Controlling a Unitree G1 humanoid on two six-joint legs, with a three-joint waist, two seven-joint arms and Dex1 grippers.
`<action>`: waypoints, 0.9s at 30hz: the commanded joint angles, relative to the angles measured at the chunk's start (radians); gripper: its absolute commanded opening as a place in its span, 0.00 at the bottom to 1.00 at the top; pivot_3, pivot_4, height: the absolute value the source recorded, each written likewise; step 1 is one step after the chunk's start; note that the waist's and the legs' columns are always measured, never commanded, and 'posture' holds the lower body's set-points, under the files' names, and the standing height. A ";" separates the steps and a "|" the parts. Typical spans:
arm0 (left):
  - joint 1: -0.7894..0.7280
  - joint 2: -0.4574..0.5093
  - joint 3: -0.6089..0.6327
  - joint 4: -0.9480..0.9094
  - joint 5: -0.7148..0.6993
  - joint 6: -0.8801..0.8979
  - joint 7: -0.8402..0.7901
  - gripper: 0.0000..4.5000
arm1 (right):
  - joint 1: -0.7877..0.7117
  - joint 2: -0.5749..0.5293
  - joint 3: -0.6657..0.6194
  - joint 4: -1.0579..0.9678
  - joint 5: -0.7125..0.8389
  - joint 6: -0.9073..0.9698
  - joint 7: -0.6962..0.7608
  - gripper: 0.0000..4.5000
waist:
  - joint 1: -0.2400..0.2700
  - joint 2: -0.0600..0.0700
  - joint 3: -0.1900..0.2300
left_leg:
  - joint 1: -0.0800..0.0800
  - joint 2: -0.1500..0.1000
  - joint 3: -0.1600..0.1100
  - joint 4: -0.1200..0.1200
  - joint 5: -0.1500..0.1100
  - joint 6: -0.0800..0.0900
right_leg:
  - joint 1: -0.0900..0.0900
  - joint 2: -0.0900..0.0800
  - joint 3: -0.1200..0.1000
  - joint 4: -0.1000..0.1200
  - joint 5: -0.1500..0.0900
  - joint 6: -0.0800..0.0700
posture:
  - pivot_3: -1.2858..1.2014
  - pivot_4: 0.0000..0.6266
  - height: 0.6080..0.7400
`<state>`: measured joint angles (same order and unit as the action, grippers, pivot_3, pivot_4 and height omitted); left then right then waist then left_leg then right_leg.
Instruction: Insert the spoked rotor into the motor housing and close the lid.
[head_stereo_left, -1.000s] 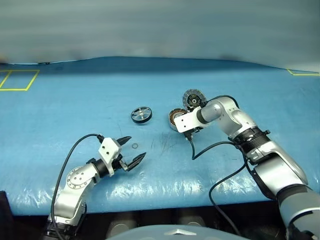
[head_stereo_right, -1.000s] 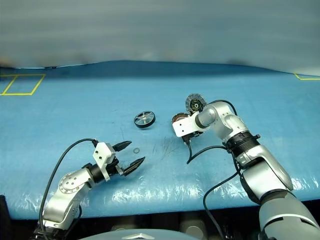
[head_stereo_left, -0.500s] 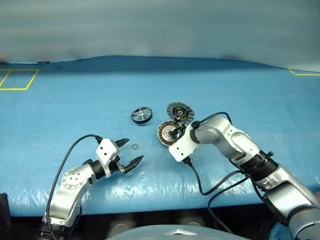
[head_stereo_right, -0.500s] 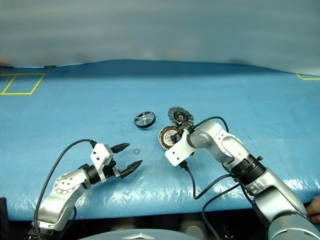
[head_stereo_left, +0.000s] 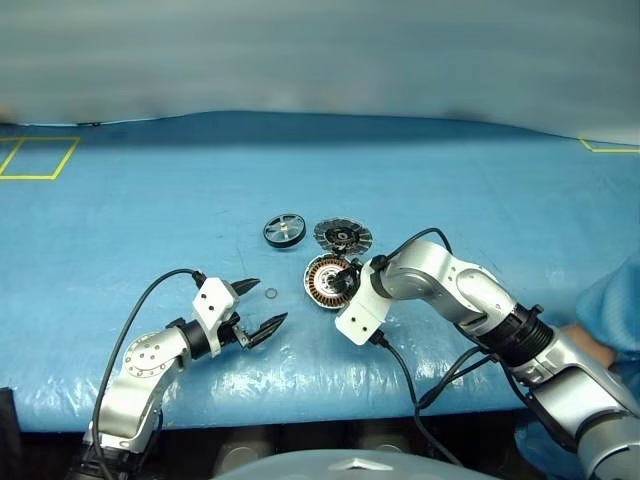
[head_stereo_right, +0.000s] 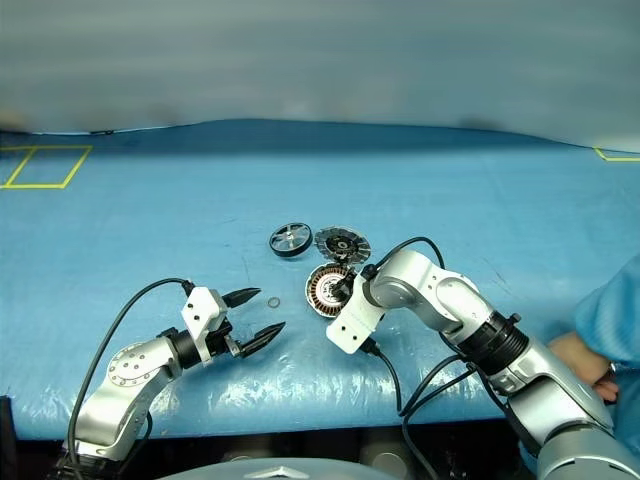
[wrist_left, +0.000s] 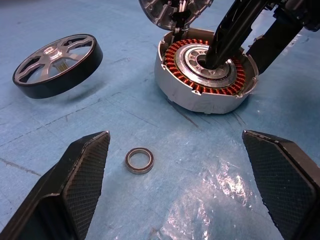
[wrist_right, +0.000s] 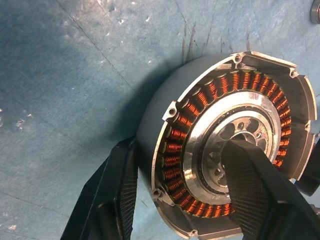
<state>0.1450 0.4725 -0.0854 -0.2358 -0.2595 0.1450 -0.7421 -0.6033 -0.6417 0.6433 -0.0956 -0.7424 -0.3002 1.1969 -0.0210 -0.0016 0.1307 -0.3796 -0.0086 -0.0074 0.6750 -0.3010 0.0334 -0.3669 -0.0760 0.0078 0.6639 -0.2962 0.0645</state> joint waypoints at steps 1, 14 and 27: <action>-0.006 -0.006 0.004 -0.018 -0.006 -0.011 0.003 1.00 | 0.039 -0.003 0.039 -0.005 0.019 -0.031 0.029 0.71 | 0.001 0.000 0.000 | 0.000 0.000 0.000 0.000 0.000 0.000 | 0.000 0.000 0.000 0.000 0.000 0.000 | 0.52 0.24 1.00; -0.030 -0.006 -0.010 0.002 -0.007 -0.011 -0.022 1.00 | 0.145 -0.028 -0.132 -0.227 0.159 0.132 0.042 0.77 | 0.008 0.000 0.002 | 0.000 0.000 -0.002 0.000 0.000 0.000 | 0.001 0.000 -0.001 -0.002 0.000 0.000 | 0.52 0.24 1.00; -0.050 -0.001 -0.019 0.019 -0.014 -0.008 -0.054 1.00 | 0.252 -0.051 -0.269 -0.345 0.234 0.318 -0.009 0.77 | 0.010 0.001 0.004 | -0.002 0.000 -0.002 0.000 0.000 0.000 | 0.000 0.000 -0.002 -0.001 0.000 0.000 | 0.52 0.24 1.00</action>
<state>0.0985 0.4698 -0.1083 -0.1994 -0.2584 0.1438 -0.7872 -0.3673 -0.6870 0.4216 -0.3843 -0.5504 -0.0220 1.1932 -0.0112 -0.0006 0.1345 -0.3811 -0.0087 -0.0097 0.6751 -0.3010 0.0334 -0.3662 -0.0762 0.0058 0.6623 -0.2961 0.0646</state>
